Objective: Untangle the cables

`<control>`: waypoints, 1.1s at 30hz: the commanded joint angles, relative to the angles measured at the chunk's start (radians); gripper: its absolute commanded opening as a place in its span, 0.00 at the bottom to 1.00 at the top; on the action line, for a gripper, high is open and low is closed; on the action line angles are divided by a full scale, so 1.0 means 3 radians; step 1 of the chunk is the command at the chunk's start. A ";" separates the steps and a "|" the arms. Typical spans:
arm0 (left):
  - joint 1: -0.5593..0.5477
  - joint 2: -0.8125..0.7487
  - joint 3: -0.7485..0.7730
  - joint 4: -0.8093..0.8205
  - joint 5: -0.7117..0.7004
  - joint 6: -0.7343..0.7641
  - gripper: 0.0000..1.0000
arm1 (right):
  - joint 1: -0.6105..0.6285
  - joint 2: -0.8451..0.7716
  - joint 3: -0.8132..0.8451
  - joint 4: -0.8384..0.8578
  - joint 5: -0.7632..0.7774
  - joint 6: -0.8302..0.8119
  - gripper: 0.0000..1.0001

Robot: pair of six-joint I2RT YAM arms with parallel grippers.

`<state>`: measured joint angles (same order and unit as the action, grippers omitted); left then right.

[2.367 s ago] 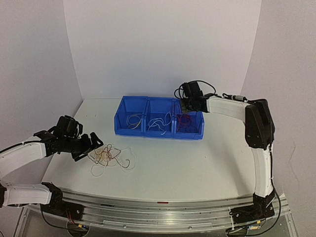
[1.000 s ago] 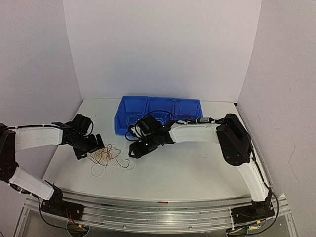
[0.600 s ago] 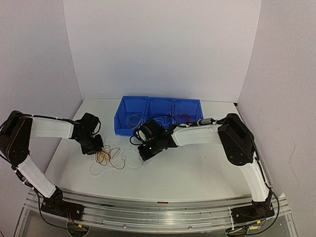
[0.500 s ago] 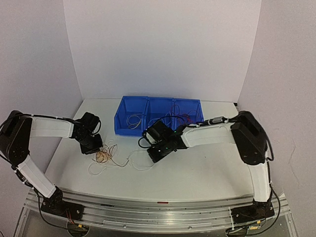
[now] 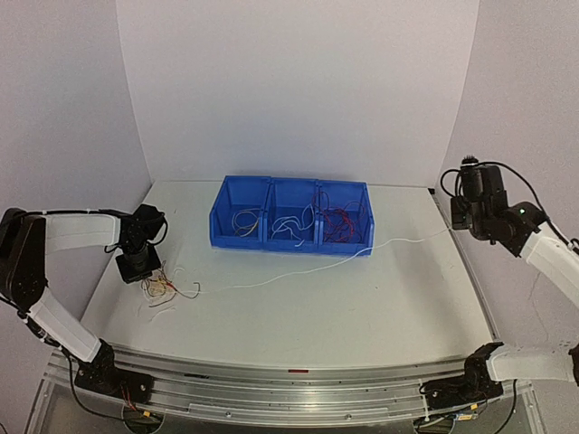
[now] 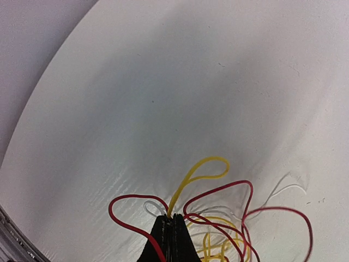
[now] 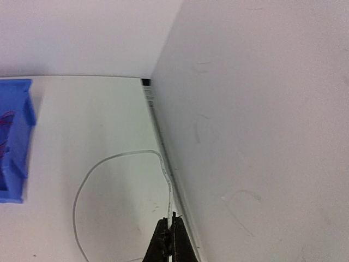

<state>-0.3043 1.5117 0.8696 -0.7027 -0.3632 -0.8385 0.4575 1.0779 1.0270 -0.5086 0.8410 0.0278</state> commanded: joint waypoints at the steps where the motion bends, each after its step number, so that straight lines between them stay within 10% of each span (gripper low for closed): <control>1: 0.0160 -0.0205 0.0137 -0.0163 -0.0250 0.0013 0.00 | -0.0547 -0.0219 0.0047 -0.0232 0.0454 -0.0327 0.00; 11: 0.0380 -0.0241 0.0088 -0.0207 -0.0310 0.0030 0.00 | -0.1321 0.0061 0.0819 -0.0257 -0.0034 -0.0463 0.00; 20: 0.0354 -0.0704 -0.0413 0.0955 0.1367 0.0753 0.00 | -0.1323 0.0134 0.1424 -0.0574 -0.3490 0.0326 0.00; 28: 0.0142 -0.0923 -0.0643 0.1321 0.1806 0.0782 0.00 | -0.1291 0.0458 0.1962 0.0235 -0.5105 0.1285 0.00; 33: -0.0151 -0.0769 -0.0671 0.1445 0.1735 0.0662 0.00 | -0.0956 0.0762 0.2191 0.0759 -0.5041 0.1598 0.00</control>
<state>-0.2834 1.2580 0.6761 -0.3486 0.1301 -0.6277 0.0903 1.2355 1.6185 -0.4700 -0.5610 0.3727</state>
